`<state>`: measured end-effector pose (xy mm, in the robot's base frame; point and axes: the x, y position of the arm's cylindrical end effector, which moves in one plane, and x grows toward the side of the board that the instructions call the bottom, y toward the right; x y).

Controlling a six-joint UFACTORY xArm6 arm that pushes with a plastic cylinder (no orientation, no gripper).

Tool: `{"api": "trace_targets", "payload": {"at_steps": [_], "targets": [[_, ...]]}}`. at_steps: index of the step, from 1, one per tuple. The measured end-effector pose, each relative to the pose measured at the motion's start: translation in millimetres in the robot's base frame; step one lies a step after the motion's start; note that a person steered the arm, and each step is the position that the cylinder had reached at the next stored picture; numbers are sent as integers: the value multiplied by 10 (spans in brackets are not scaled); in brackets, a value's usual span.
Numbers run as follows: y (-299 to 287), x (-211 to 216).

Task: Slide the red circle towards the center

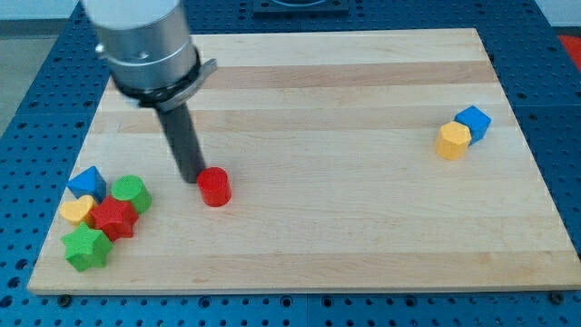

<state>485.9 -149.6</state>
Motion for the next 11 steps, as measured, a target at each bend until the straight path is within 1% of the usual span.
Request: {"api": "trace_targets", "payload": {"at_steps": [1, 2, 3, 5, 6, 7, 8, 9, 10, 11], "targets": [[-337, 76], [-373, 356], [-131, 521], [367, -242], [281, -111], [-35, 179], [72, 318], [422, 183], [723, -135], [971, -323]]}}
